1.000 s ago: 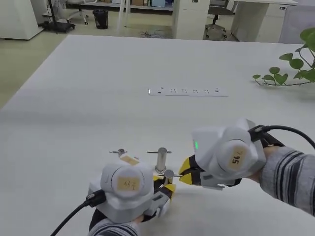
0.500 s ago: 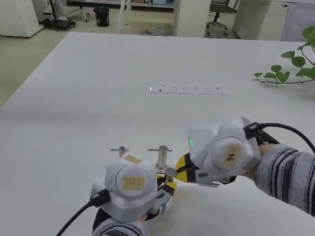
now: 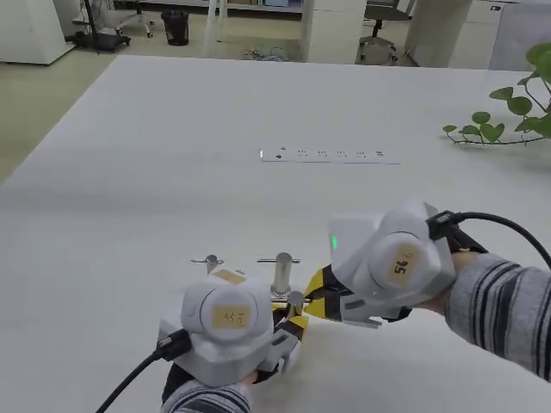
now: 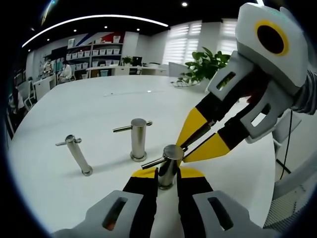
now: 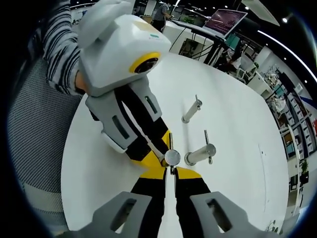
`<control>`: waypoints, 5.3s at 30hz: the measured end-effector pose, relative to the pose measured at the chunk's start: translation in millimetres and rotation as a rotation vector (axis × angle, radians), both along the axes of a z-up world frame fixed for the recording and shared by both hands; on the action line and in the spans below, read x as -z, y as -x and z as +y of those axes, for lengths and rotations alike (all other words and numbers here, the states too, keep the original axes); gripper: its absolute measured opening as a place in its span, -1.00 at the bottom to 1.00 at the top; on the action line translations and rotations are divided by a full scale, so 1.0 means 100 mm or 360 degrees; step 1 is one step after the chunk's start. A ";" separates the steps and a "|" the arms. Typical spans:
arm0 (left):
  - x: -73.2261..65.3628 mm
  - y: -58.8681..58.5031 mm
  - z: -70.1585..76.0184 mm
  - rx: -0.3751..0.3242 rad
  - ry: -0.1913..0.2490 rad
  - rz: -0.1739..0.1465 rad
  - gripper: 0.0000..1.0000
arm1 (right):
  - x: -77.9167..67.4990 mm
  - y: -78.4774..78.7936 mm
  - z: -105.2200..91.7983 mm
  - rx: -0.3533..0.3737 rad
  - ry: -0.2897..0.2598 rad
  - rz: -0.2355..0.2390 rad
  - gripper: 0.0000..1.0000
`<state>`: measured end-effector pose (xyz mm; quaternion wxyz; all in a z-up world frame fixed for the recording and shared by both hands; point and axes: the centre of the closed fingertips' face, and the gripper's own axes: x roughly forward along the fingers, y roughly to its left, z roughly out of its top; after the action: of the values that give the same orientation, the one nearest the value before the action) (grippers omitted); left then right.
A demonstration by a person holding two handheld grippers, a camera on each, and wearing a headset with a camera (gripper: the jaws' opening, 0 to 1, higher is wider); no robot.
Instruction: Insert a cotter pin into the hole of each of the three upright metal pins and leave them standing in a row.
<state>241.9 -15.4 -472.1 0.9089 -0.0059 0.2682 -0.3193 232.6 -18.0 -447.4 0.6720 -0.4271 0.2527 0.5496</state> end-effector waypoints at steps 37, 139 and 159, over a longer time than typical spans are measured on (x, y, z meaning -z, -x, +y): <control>0.02 0.03 0.03 0.0033 -0.0046 0.0008 -0.70 | -0.01 0.00 0.00 0.0106 -0.0066 0.0068 -0.91; -0.50 0.07 1.18 -0.0209 0.0068 -0.0126 0.63 | 0.06 -0.58 -0.54 0.0389 -0.0199 0.0287 -0.63; -0.63 0.03 1.27 -0.0226 0.0006 -0.0146 0.97 | -0.56 -0.24 -0.47 0.0909 -0.0789 0.0194 0.13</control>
<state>238.5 111.3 -408.8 0.9406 -0.0120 0.2245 -0.2544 256.6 -65.2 -391.8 0.8648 -0.1305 0.2604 0.4089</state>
